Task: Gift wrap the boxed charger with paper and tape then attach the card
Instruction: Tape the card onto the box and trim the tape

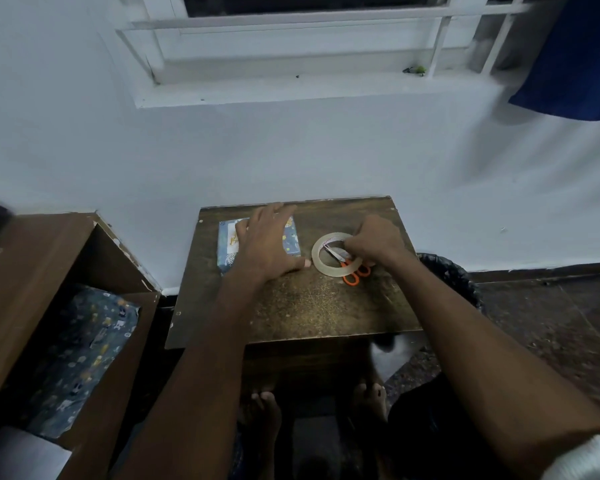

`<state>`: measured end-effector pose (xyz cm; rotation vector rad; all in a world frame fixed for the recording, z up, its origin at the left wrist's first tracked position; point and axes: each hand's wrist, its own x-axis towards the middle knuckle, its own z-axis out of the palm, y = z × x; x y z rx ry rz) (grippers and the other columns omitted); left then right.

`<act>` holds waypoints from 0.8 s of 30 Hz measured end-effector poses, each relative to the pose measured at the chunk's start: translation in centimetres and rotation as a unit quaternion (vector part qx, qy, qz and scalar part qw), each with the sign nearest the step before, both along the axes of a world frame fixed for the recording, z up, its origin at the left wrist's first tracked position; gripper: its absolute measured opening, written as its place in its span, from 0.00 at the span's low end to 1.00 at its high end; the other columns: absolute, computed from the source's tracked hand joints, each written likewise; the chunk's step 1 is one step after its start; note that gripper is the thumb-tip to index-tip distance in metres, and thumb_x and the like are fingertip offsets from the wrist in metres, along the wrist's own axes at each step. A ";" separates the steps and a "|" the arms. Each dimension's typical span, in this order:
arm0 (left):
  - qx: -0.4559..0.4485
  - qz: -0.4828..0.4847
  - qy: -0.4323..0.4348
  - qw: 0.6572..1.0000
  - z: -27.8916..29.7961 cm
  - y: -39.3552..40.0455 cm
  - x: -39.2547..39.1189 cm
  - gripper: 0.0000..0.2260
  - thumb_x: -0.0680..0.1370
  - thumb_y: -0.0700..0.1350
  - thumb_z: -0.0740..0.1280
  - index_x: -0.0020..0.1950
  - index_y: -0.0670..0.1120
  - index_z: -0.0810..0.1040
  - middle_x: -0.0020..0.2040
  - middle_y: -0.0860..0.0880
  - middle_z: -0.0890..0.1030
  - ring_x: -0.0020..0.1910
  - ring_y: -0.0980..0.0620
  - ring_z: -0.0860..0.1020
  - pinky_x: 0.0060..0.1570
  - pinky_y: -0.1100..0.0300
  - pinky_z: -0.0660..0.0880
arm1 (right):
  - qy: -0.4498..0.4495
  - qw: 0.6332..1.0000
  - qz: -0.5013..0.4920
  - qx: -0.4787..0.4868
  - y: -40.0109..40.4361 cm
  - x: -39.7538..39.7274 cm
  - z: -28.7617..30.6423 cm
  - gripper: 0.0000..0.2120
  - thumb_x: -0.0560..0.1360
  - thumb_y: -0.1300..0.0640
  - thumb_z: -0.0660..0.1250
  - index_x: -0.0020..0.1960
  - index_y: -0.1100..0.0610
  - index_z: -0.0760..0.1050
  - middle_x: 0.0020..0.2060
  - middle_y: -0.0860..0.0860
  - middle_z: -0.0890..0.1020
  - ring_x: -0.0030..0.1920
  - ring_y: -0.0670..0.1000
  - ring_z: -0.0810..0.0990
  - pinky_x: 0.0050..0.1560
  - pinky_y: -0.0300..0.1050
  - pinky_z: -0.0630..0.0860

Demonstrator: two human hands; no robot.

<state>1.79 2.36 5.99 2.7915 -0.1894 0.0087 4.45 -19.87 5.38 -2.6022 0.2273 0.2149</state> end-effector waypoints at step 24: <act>-0.510 0.166 0.189 0.823 2.5 2.7 -0.5 0.22 0.79 0.61 0.73 0.61 0.44 0.84 0.47 0.46 0.89 0.39 0.50 0.88 0.36 0.59 0.81 | -0.113 0.964 0.101 0.218 2.7 -2.3 3.0 0.09 0.78 0.55 0.74 0.42 0.58 0.81 0.36 0.50 0.85 0.38 0.48 0.84 0.39 0.47 0.78</act>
